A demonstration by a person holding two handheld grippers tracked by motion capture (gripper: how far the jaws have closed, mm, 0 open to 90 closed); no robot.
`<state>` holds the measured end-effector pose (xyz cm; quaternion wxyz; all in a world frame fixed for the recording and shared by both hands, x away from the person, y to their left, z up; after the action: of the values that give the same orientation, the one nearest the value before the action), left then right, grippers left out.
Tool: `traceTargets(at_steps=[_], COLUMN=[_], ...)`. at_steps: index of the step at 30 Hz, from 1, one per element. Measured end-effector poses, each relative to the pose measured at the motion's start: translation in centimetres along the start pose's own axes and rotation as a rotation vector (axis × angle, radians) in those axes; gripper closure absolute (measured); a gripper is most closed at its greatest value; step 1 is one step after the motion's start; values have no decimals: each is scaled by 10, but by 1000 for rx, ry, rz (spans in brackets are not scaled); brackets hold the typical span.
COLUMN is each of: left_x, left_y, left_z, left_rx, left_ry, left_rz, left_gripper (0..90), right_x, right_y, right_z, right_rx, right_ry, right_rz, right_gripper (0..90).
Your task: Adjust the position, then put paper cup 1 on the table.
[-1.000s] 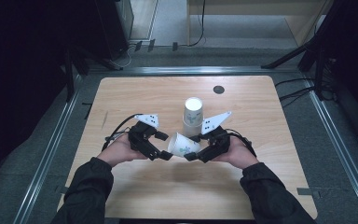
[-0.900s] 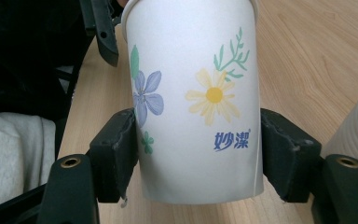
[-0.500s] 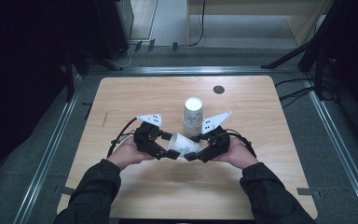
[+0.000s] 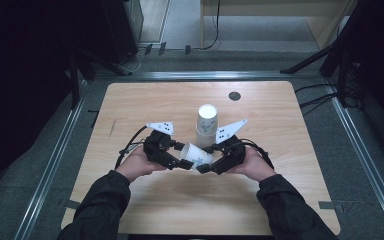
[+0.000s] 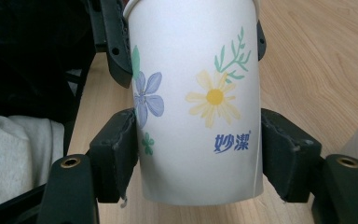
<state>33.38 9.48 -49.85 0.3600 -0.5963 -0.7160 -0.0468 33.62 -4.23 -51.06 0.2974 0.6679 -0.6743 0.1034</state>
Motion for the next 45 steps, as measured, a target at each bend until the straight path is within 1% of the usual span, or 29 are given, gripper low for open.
traceTargets(at_steps=[5, 11, 12, 16, 20, 23, 26, 27, 29, 31, 32, 33, 34, 36, 40, 41, 42, 43, 44, 45], left_x=[0, 2, 2, 4, 9, 14, 19, 20, 24, 27, 29, 30, 32, 34, 38, 39, 40, 41, 43, 44], left_y=[-1, -1, -1, -1, 0, 1, 4, 5, 6, 7, 8, 8, 9, 10, 12, 13, 14, 16, 17, 18], left_z=[0, -1, -1, -2, -2, -3, -3, -4, -5, -6, -6, -6, -6, -7, -4, -3, -3, -2, -1, -1], left_rx=[-20, -13, -17, -19, -12, 0, 4, 6, 9, 15, 10, 14, 17, 16, 12, 18, 22, 26, 25, 27], left_ry=[6, 4, 3, 3, -6, -26, -30, -31, -39, -42, -40, -41, -42, -42, -14, -11, -9, -1, 11, 11], left_rz=[-9, -7, -11, -13, -15, -17, -27, -36, -38, -37, -44, -48, -50, -58, -81, -80, -90, -99, -113, -122], left_gripper=[234, 238, 239, 241, 241, 241, 241, 241, 241, 241, 241, 241, 241, 241, 241, 241, 241, 241, 241, 241], right_x=[-1, -1, -1, 0, 0, 1, 1, 1, 2, 2, 3, 4, 4, 5, 10, 11, 13, 15, 16, 18], right_y=[1, 1, 1, 0, -2, -4, -6, -6, -7, -8, -9, -10, -11, -12, -12, -11, -11, -12, -11, -11], right_z=[1, -1, -1, -1, -1, 1, 3, 4, 4, 5, 6, 6, 7, 10, 9, 9, 9, 9, 9, 9], right_rx=[-8, -12, -10, -14, -19, -15, -26, -25, -27, -29, -37, -33, -40, -37, -22, -24, -29, -20, -25, -25], right_ry=[7, 4, 4, 3, 6, 15, 25, 26, 21, 24, 25, 22, 26, 36, 27, 29, 23, 14, 12, 9], right_rz=[-4, -4, -5, 8, 25, 35, 36, 42, 48, 62, 79, 92, 100, 121, 151, 155, 164, 171, 182, 193], right_gripper=[337, 330, 329, 288, 261, 253, 249, 249, 240, 228, 227, 227, 227, 226, 226, 226, 226, 226, 226, 225])
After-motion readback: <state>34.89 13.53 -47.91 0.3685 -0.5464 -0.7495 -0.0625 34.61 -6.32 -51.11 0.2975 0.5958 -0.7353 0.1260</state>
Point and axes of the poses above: each handheld gripper's, and its own axes: x roughly backward along the jaws, z roughly out of its underside, y roughly to its left, the point moved 7 cm from there along -x, roughly forward along the jaws
